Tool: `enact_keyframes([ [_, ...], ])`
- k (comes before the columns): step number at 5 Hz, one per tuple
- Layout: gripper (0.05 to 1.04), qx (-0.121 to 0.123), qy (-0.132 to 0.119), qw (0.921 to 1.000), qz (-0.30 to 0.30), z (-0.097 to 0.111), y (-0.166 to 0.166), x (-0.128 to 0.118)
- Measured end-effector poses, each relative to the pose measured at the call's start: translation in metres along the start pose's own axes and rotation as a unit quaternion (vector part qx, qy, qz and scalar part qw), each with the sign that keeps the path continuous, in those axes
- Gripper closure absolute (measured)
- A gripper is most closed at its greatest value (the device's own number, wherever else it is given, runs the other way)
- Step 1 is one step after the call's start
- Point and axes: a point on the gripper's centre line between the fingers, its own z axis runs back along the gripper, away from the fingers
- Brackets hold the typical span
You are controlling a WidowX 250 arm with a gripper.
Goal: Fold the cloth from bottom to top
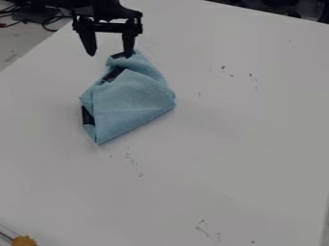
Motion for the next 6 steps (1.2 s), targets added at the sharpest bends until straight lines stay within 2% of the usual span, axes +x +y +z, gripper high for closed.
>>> enact_keyframes([
  [1, 0.084, -0.015, -0.004, 0.9996, -0.022, 0.013, -0.026, 0.003],
  [3, 0.084, -0.045, 0.027, 0.9958, -0.075, 0.024, -0.086, -0.001],
  [4, 0.084, -0.065, 0.047, 0.9955, -0.051, 0.024, -0.101, -0.012],
  [5, 0.084, -0.074, 0.066, 0.9951, -0.012, 0.029, -0.105, -0.039],
  [6, 0.084, -0.07, 0.077, 0.9944, -0.018, 0.042, -0.116, -0.057],
])
